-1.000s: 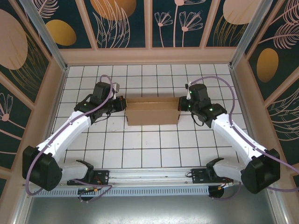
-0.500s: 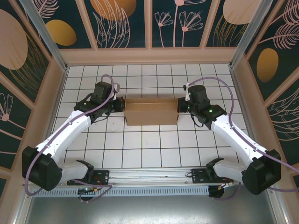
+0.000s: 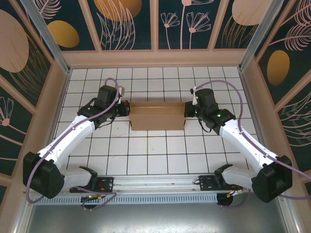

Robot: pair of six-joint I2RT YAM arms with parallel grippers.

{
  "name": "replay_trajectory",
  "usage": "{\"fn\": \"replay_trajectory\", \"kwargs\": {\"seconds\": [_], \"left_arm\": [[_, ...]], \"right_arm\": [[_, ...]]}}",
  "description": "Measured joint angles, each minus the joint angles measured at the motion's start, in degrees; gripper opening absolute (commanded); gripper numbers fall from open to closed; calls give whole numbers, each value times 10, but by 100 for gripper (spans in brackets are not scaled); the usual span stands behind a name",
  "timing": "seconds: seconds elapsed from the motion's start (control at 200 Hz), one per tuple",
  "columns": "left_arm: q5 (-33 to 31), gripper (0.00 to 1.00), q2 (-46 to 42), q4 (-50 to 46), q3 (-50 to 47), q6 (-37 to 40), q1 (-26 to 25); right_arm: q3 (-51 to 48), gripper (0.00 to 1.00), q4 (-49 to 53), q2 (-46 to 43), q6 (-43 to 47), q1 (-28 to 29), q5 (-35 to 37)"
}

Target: Fold the paper box

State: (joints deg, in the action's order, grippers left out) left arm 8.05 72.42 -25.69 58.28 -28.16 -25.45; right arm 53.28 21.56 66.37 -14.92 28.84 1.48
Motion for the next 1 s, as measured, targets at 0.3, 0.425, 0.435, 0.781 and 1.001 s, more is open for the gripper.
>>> {"fn": "replay_trajectory", "kwargs": {"seconds": [0.3,0.425,0.435,0.781,1.001], "left_arm": [[-11,0,-2,9,-8,11,-1],[-13,0,-12,23,-22,16,-1],[-13,0,-12,24,-23,16,-1],[-16,0,-17,53,-39,19,-1],[-7,0,-57,134,-111,-16,-1]], "right_arm": [[5,0,6,3,3,0,0],[24,0,21,18,7,0,0],[26,0,23,20,7,0,0],[-6,0,-30,13,-20,3,9],[-156,0,-193,-84,-20,26,26]]}}
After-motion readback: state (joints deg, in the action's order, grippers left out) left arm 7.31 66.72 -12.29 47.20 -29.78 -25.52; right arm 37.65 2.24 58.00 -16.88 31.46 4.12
